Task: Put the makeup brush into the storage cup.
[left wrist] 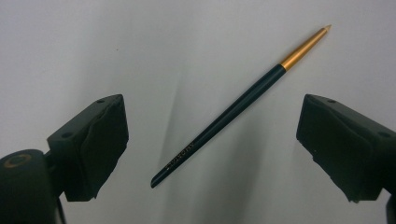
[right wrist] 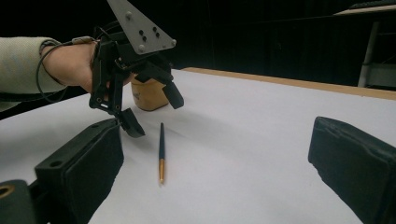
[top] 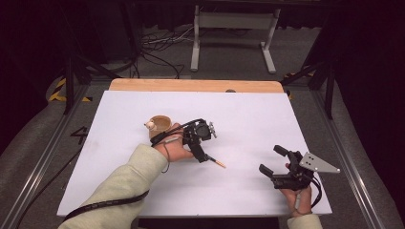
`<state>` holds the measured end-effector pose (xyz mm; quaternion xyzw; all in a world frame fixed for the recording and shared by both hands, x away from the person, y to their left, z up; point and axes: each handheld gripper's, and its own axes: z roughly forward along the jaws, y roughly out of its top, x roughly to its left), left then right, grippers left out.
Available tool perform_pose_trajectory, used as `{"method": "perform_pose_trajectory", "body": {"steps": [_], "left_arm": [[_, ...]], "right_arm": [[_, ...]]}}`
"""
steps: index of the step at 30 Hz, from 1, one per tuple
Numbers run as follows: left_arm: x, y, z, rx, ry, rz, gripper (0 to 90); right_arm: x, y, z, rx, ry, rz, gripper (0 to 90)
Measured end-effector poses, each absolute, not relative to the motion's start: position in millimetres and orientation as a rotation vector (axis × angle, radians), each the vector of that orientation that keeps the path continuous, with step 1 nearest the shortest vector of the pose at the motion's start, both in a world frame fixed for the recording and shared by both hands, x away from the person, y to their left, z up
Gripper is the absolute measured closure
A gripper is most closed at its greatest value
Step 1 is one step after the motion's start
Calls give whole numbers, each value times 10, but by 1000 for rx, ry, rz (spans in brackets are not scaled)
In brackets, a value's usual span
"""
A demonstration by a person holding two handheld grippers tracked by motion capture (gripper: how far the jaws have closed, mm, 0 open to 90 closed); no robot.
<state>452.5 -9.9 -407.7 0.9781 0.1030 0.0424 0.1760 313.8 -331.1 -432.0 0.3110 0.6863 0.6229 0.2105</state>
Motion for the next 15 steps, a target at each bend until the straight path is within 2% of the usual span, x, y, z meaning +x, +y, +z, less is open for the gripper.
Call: {"method": "perform_pose_trajectory", "body": {"steps": [15], "left_arm": [[4549,-123,-4198,2790,298,54,177]], "right_arm": [[3132,-3311,-4311,859,1912,1732,40]]}}
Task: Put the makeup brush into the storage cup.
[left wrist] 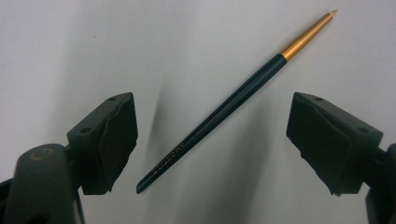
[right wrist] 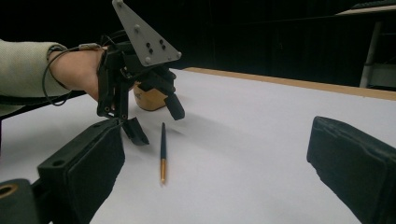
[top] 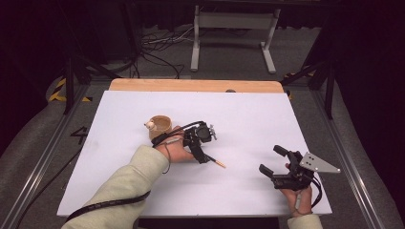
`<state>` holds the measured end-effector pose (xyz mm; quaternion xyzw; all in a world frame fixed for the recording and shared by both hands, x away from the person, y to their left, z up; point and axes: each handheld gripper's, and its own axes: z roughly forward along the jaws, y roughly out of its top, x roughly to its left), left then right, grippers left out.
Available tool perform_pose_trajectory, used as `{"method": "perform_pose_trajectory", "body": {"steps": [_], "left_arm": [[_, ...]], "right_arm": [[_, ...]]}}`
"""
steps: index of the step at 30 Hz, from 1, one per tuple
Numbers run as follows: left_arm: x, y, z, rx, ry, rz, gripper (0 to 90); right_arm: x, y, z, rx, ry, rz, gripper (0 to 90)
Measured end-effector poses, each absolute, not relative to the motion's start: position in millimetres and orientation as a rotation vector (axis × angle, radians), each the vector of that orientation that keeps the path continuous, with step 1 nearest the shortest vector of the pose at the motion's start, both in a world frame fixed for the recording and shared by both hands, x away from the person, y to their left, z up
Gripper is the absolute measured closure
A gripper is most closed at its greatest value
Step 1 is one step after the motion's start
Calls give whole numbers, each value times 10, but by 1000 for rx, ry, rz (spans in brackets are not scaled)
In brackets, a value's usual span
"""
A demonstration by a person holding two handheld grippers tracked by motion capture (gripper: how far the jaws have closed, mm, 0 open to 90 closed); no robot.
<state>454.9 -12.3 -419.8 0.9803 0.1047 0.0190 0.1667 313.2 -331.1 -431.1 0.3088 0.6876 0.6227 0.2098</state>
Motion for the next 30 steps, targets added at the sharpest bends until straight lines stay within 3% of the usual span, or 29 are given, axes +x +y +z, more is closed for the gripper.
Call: {"method": "perform_pose_trajectory", "body": {"steps": [30], "left_arm": [[4482,-206,-4231,2863,221,80,526]], "right_arm": [[3129,-3333,-4309,860,1905,1721,52]]}}
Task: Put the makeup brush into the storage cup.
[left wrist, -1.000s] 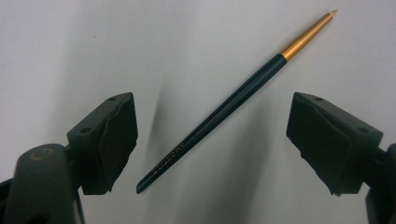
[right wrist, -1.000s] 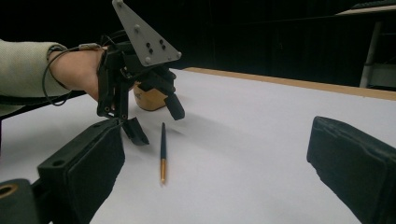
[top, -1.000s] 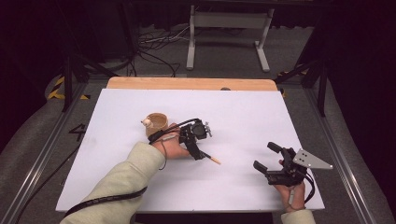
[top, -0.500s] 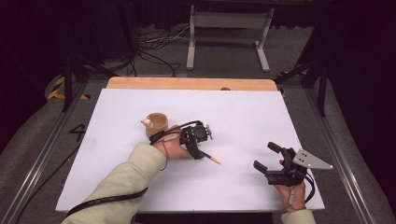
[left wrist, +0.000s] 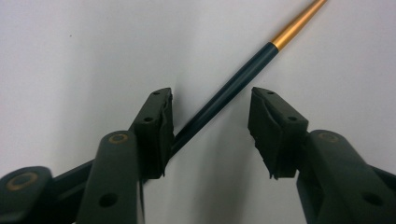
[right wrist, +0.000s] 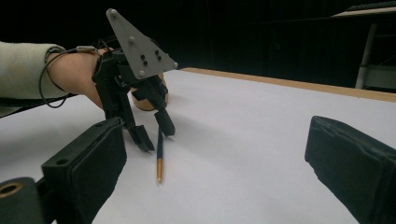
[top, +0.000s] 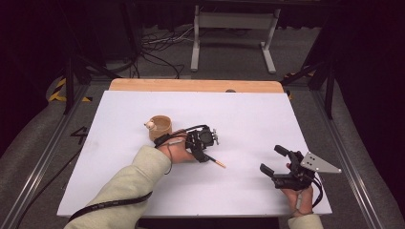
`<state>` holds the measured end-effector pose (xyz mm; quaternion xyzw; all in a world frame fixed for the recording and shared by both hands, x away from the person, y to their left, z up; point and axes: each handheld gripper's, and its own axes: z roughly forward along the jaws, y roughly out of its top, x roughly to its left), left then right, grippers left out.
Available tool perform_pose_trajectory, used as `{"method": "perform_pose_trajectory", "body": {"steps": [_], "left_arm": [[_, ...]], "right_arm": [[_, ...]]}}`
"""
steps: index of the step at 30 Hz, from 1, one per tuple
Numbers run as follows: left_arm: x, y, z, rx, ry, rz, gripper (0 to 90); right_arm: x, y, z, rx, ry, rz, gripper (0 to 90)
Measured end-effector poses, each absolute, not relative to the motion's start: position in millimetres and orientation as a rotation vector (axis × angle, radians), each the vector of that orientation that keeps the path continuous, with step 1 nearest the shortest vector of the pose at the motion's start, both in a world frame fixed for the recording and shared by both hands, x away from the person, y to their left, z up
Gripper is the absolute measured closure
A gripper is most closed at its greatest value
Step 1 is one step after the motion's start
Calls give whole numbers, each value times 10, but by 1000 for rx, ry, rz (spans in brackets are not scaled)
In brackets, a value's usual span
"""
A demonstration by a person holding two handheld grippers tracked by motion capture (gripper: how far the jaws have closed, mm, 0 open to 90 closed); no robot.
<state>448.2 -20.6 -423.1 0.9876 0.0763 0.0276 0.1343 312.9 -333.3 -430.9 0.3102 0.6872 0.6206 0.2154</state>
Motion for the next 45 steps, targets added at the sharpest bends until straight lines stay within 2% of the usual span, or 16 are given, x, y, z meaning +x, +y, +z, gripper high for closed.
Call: {"method": "perform_pose_trajectory", "body": {"steps": [2,3,6,7,9,13,28,38,45], "left_arm": [[4483,-208,-4236,2858,221,62,550],[4481,-218,-4228,2868,216,51,606],[4465,-229,-4230,2868,213,37,683],[4461,-238,-4220,2882,198,41,683],[4443,-252,-4216,2893,189,44,749],[4443,-269,-4207,2919,188,36,826],[4465,-280,-4181,2930,227,55,834],[4505,-163,-3998,2869,254,61,835],[4490,-40,-3820,2767,289,76,835]], "right_arm": [[3129,-3335,-4309,860,1904,1721,52],[3129,-3334,-4310,860,1904,1723,52],[3130,-3334,-4316,863,1907,1728,56],[3130,-3334,-4316,863,1907,1728,56],[3133,-3337,-4318,864,1908,1731,56],[3131,-3337,-4315,863,1905,1733,56],[3131,-3335,-4315,861,1906,1737,58],[3131,-3337,-4313,863,1902,1738,58],[3134,-3324,-4312,860,1906,1735,59]]}}
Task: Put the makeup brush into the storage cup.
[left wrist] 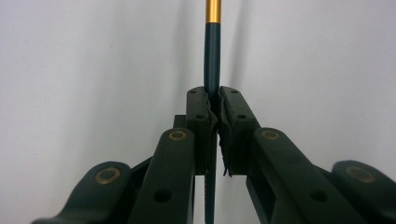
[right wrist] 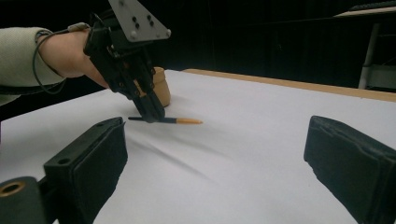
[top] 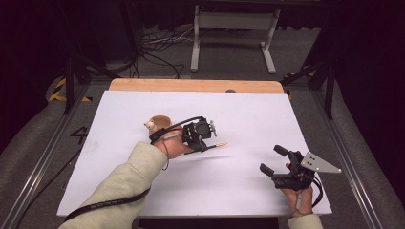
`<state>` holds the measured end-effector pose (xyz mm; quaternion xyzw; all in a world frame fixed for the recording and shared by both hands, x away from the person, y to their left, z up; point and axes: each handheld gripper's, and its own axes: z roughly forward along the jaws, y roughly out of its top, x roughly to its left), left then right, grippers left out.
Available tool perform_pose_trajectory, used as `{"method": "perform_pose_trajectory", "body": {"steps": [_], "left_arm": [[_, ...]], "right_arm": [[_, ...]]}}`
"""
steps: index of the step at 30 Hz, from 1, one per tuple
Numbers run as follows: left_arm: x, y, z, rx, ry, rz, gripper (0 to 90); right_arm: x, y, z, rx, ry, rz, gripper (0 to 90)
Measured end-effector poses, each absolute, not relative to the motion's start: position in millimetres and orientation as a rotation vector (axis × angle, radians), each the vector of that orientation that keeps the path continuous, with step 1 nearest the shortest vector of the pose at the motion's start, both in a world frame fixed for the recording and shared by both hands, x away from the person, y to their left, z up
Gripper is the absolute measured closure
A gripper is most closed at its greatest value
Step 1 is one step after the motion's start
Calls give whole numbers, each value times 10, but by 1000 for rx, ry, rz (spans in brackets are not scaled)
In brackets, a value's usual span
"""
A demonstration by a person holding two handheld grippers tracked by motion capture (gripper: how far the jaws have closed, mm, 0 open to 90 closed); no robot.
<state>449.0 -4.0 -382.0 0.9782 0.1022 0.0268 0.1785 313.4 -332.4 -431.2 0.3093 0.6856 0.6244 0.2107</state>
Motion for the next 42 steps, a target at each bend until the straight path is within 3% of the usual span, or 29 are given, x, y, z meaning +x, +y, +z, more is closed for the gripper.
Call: {"method": "perform_pose_trajectory", "body": {"steps": [17,42], "left_arm": [[4355,219,-3514,2557,313,138,835],[4200,572,-3417,2148,307,169,835]], "right_arm": [[3182,-3222,-4307,824,1944,1723,58],[3171,-3232,-4325,836,1943,1725,58]]}}
